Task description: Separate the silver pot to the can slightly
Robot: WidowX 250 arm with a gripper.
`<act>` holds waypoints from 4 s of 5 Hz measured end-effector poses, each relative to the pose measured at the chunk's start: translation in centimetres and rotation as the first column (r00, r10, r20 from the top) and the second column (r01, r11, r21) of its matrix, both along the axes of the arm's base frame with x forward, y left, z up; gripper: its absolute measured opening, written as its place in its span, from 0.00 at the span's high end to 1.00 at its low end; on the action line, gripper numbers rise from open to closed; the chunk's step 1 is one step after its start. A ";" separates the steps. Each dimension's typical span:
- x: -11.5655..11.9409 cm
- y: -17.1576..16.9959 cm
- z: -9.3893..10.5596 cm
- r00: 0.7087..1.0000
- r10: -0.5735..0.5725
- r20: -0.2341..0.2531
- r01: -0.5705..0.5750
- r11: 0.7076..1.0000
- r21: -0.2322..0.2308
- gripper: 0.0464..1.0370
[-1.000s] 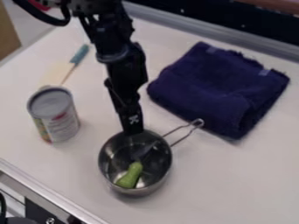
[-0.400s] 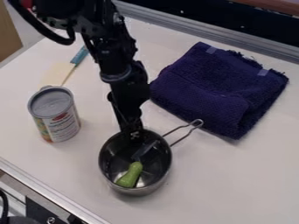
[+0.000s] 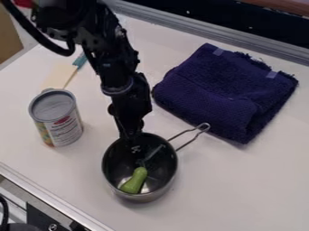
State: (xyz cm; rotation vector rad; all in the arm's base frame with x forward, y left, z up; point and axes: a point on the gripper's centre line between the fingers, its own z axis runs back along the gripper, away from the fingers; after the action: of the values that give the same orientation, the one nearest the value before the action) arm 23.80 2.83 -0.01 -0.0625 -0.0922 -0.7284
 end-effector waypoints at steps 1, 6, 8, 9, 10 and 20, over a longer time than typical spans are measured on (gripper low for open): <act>0.0 -0.1 -0.2 1.000 0.002 0.016 -0.002 1.000 0.001 0.58; -0.8 -0.1 1.6 0.963 0.269 -0.019 -0.269 0.952 -0.143 0.99; -1.2 1.4 4.6 0.776 0.630 0.000 -0.618 0.761 -0.199 0.99; -0.9 2.1 5.2 0.594 0.802 -0.060 -0.800 0.581 -0.146 0.99; -1.1 1.0 4.6 0.473 0.880 -0.053 -0.877 0.464 -0.124 0.99; -2.7 -7.4 0.3 0.353 0.928 -0.119 -0.935 0.345 -0.079 0.97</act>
State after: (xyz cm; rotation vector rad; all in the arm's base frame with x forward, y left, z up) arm 21.13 -4.61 0.28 -0.1440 -0.1077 0.4900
